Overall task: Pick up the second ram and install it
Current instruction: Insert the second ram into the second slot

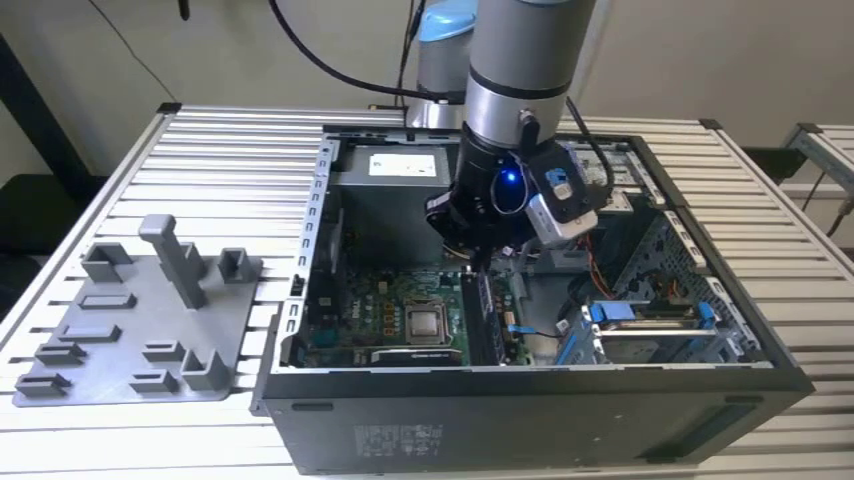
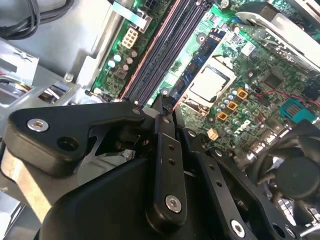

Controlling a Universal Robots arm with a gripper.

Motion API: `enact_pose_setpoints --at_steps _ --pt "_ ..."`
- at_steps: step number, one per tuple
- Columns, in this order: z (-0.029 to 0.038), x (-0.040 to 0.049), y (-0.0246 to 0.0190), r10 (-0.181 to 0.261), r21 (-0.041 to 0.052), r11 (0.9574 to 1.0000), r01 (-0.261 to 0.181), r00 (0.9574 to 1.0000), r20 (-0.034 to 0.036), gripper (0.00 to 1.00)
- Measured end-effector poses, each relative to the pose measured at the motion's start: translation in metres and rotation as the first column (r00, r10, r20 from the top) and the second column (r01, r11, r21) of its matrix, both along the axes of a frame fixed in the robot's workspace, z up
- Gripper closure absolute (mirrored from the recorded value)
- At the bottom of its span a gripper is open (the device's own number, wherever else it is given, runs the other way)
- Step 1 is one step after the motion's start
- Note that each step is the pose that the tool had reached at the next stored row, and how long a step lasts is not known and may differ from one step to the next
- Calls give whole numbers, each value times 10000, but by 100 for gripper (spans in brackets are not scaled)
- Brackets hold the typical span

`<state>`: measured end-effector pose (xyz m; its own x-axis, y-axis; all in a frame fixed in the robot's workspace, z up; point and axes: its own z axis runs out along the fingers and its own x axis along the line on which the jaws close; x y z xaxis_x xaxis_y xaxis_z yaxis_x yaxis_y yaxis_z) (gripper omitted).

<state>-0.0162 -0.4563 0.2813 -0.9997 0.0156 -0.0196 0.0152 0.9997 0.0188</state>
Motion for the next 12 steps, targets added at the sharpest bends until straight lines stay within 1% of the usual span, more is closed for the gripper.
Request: enact_pose_setpoints --at_steps 5,12 --pt "-91 -10 -11 -157 -1 9999 157 9999 34 85" --pt "-210 -12 -37 -259 0 9997 259 9997 50 85"
